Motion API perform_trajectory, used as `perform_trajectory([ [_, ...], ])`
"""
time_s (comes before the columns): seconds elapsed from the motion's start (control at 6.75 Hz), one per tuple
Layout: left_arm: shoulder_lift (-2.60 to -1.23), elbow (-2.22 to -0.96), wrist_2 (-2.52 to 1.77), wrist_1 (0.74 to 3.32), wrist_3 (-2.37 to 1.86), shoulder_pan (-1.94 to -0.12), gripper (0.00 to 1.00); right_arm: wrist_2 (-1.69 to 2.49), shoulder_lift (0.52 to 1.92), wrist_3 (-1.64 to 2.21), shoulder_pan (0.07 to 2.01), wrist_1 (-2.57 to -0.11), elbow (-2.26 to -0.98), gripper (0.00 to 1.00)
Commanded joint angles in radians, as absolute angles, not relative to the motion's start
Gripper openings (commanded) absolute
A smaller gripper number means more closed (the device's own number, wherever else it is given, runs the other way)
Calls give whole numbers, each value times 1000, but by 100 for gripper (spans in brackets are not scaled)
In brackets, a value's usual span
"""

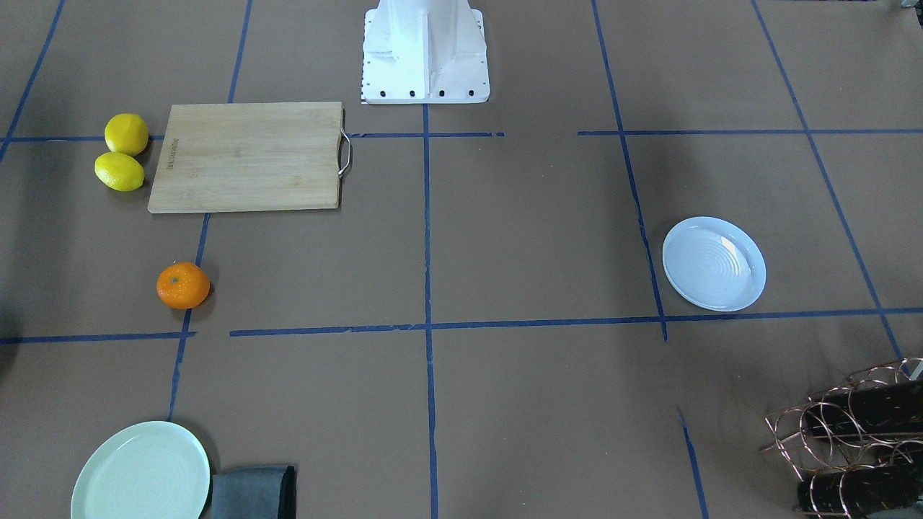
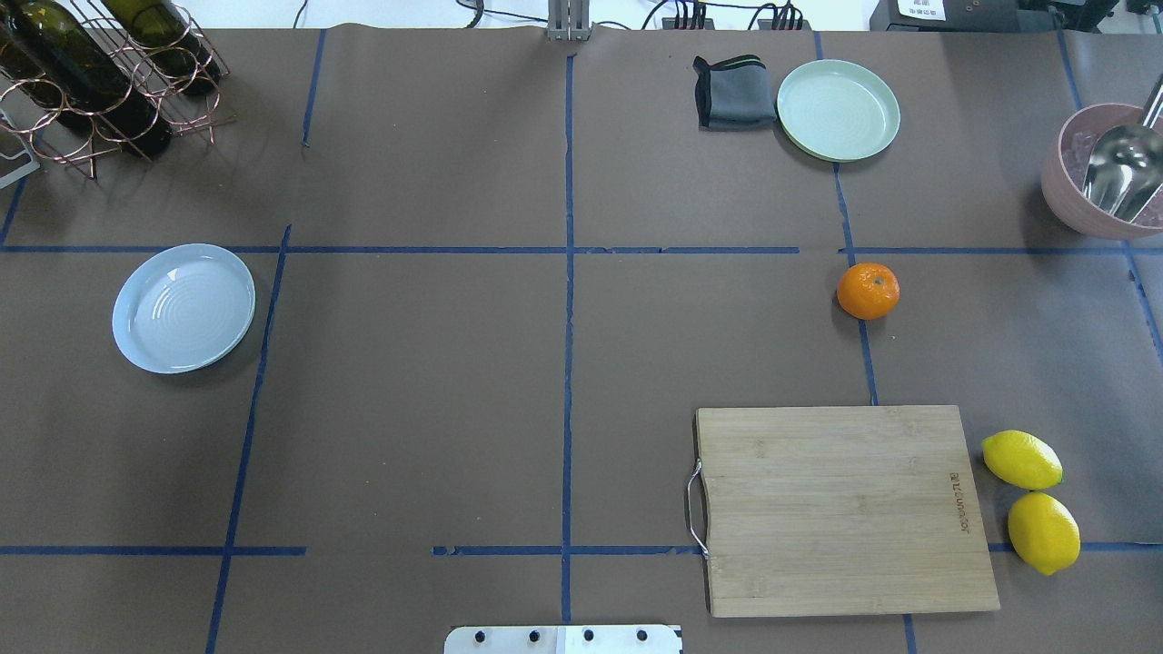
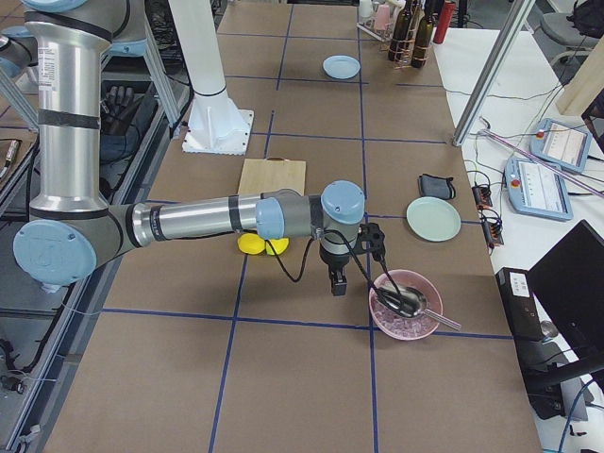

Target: Pick orange to plate

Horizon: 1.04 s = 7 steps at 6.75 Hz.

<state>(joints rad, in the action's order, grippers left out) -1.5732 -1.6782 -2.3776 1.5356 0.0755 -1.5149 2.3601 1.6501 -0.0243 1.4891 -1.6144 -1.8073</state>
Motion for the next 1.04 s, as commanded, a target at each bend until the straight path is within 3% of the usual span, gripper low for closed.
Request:
perform_trajectory([
  [0.0, -1577, -1699, -2391, 1519, 90, -1523, 100, 2359, 1652, -25, 1497, -1615, -1807, 100],
  [0.44, -1565, -1787, -2373, 1523, 81, -1525, 100, 2361, 1652, -20, 1497, -1611, -1810, 100],
  [0.89, -1563, -1772, -2375, 1581, 83, -1482, 100, 2362, 1658, -17, 1497, -1609, -1810, 100],
])
